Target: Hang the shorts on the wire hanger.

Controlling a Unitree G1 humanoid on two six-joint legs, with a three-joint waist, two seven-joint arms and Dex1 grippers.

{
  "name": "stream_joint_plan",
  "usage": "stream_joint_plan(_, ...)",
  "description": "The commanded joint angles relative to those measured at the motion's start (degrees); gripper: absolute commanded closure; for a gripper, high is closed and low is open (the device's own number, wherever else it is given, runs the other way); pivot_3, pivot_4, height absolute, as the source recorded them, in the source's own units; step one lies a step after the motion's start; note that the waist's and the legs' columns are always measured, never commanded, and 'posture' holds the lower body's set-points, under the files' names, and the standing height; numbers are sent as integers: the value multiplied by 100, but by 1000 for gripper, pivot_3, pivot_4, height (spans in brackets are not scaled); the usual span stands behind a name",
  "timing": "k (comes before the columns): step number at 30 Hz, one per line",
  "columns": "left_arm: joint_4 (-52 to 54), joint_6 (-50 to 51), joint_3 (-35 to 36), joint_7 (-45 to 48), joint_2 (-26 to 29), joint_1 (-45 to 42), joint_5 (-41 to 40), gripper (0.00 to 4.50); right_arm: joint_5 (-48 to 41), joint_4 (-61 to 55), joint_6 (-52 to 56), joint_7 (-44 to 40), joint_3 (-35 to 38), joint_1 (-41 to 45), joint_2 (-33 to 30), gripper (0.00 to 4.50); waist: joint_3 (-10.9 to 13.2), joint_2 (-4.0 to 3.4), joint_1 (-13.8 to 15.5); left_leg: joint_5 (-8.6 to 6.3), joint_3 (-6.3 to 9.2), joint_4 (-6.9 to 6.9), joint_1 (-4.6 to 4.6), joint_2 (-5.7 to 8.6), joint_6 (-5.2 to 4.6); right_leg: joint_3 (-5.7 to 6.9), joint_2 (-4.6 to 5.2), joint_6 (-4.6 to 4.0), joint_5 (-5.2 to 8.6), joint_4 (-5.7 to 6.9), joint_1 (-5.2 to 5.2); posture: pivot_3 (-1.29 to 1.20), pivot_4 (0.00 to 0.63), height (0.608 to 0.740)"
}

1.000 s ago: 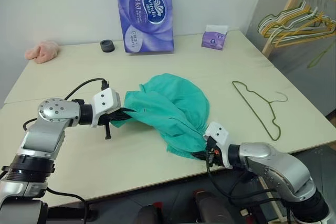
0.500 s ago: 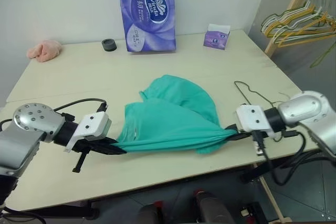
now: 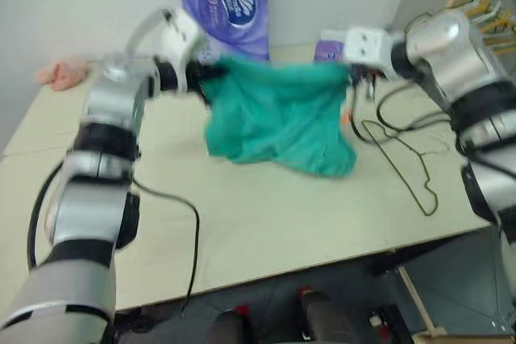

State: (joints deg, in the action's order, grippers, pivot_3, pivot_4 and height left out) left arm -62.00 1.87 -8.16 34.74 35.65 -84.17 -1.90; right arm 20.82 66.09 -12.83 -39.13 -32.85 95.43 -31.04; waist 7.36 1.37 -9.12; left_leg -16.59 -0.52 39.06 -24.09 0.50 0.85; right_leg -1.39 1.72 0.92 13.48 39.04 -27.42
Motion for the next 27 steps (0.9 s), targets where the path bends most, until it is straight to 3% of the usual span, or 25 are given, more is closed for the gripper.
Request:
stream_joint_plan(1,-609,-1565,-18,-1422,583,-1011,868,4500,549,456,-824,2241,222,812,-4,4485,0,0,-84,2,-7,-13,-28,-1,5,10,4,0,0,1,-41,-137,63,740)
stream_joint_plan(4,-387,-2951,-710,-2323,1219,-1541,2192,4500,772,341,-1710,3513,388,1071,-135,4485,2,-3,-224,0,-14,-39,-76,-3,9,18,7,-4,3,-1,-113,-130,65,740)
stream_joint_plan(6,165,-3707,-1132,-2634,1777,-1536,3076,4500,849,62,-2351,3910,510,814,-394,4485,3,-5,-238,0,-14,-42,-75,-2,9,16,7,-5,4,-5,-114,-114,67,740)
stream_joint_plan(10,834,-4197,-1258,-2227,2320,-687,3416,4500,750,-465,-3125,3890,709,-197,-662,4485,0,-9,-145,-1,-17,-45,-43,2,10,9,9,-4,4,-12,-64,-104,73,740)
stream_joint_plan(12,1239,-3916,-1080,-1385,2546,600,2927,4500,536,-1012,-3290,3429,726,-1394,-649,4485,-7,-14,-71,-21,-22,-29,73,4,-31,10,10,-1,6,-19,65,-95,74,740)
stream_joint_plan(14,1949,-3384,-834,-501,2737,1904,2306,4500,368,-1567,-3198,2885,719,-2379,-575,4485,-1,-14,-30,-64,-28,-29,292,-1,-107,13,-3,11,20,-31,297,-94,78,740)
stream_joint_plan(16,2985,-2522,-573,497,2891,3510,1363,4500,201,-2262,-3003,2182,599,-3441,-526,4485,-1,-10,-17,-64,-23,-24,386,-14,-112,17,-25,33,35,-44,391,-85,79,740)
stream_joint_plan(19,4558,-1329,-98,1572,3126,5338,-22,4500,-39,-3306,-2652,1299,554,-4545,-608,4485,-8,-6,14,-64,-3,-1,356,-20,-104,6,-21,13,24,-6,362,-83,84,740)
stream_joint_plan(21,5811,-479,118,2632,3792,6816,-1041,4500,-225,-4049,-2444,690,528,-5130,-763,4485,-12,-2,-17,-45,10,17,211,-21,-70,13,-19,9,19,10,218,-77,82,740)
stream_joint_plan(23,6500,-46,439,3195,4236,7811,-1572,4500,-383,-4561,-2199,195,562,-5486,-881,4485,-13,-1,-37,-44,27,42,109,-26,-62,29,-21,9,19,34,136,-76,83,740)
stream_joint_plan(27,7210,717,908,3698,4609,8946,-2095,4500,-750,-5185,-1990,-866,495,-5879,-1251,4485,-7,-6,134,-69,38,70,136,-23,-90,43,-22,-2,13,-7,190,-78,78,740)
